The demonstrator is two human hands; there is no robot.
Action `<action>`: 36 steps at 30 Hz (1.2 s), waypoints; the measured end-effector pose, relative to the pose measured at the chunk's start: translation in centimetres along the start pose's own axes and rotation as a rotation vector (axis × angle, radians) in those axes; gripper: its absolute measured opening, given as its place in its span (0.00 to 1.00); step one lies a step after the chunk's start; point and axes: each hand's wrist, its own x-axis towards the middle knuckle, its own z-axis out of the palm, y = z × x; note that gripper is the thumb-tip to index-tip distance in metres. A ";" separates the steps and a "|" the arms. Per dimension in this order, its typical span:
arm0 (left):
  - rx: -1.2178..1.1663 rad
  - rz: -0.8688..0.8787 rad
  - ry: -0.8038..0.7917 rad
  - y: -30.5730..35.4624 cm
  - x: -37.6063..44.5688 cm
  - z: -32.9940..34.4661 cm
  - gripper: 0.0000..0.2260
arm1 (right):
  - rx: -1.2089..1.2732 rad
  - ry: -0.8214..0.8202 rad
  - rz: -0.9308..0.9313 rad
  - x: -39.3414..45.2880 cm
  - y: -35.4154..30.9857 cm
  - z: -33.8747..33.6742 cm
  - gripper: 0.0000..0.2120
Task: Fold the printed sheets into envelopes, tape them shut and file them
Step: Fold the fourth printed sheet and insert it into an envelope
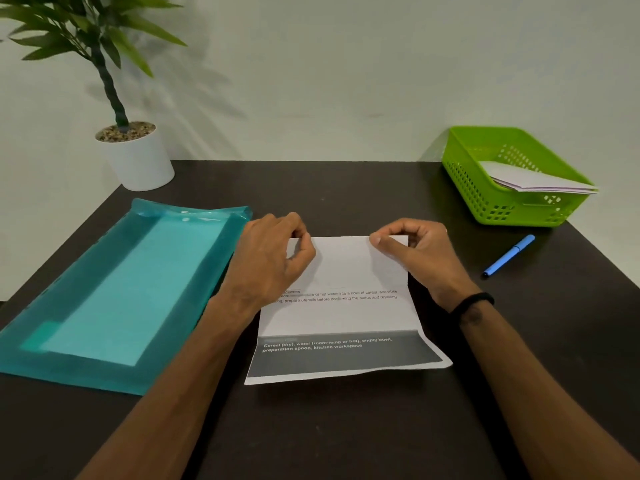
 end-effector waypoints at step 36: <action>-0.894 -0.690 0.235 -0.3 0.8 -0.6 0.03 | 0.358 0.020 0.177 0.1 -0.5 -1.0 0.12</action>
